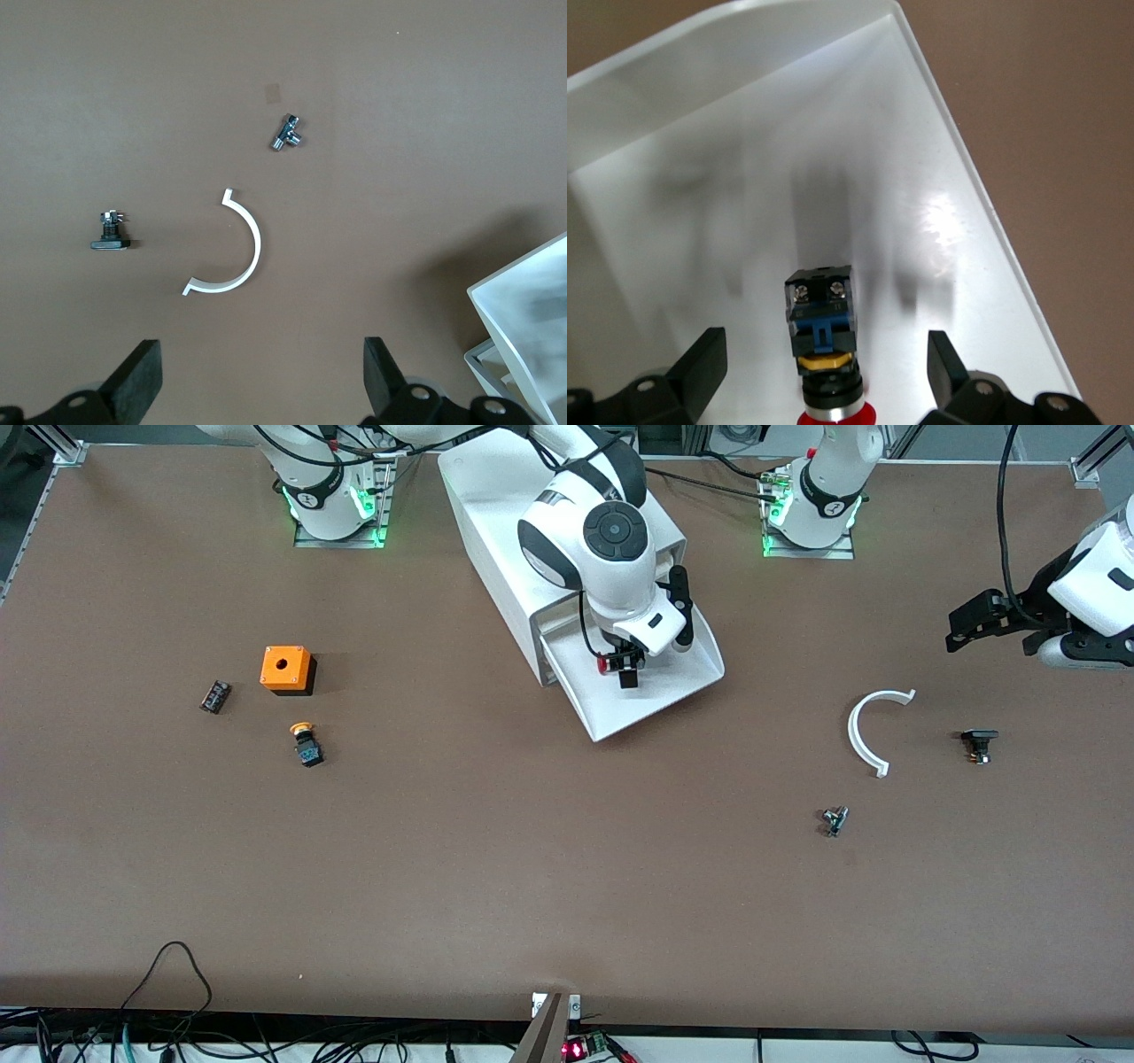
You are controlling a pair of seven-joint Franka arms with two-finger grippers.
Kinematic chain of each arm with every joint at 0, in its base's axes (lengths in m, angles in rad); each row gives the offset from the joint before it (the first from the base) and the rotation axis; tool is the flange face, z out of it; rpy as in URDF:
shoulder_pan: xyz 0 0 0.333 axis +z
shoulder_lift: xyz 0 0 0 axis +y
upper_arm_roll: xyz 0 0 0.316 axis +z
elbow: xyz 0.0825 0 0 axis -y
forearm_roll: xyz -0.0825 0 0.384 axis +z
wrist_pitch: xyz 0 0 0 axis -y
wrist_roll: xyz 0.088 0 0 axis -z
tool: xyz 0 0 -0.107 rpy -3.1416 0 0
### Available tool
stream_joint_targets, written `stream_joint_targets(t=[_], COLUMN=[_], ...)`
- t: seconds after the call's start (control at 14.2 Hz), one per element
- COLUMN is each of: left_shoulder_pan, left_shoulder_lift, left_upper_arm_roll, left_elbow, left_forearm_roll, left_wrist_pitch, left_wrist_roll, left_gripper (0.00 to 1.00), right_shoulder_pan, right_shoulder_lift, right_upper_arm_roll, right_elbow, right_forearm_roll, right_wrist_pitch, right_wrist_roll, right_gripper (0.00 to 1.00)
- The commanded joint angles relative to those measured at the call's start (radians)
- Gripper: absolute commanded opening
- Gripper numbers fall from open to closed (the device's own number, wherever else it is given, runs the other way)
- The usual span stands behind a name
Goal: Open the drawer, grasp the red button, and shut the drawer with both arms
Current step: 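Close the right gripper on the red button inside the drawer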
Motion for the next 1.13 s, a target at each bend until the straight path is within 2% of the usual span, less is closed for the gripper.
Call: stream_joint_targets(t=[0.0,0.21,0.63,1.06], left_shoulder_pan=[-0.009,-0.009,-0.009,-0.009], left_shoulder_lift=[0.015,0.015,0.020,0.021], left_upper_arm_roll=[0.002,0.002,0.002,0.005], left_elbow=[0.026,0.027,0.029,0.029], left_forearm_roll=[0.035,0.035,0.035,0.035], left_wrist_pitch=[-0.005,-0.005,-0.005,-0.007], left_wrist_roll=[-0.011,-0.011,-0.011,-0.009], left_gripper=[1.00,1.00,1.00,1.00], right_shoulder_pan=[0.012,0.018,0.032,0.032], right_shoulder_lift=[0.027,0.035,0.037,0.035], right_upper_arm_roll=[-0.007,-0.008,-0.024,-0.022], right_elbow=[0.031,0.031,0.034,0.035], right_forearm_roll=[-0.010,-0.012,-0.012,-0.012], right_wrist_pitch=[-0.018,-0.019,-0.010,-0.009], right_wrist_roll=[-0.015,-0.009,-0.014,-0.014], right_gripper=[1.00,0.97,0.57,0.29])
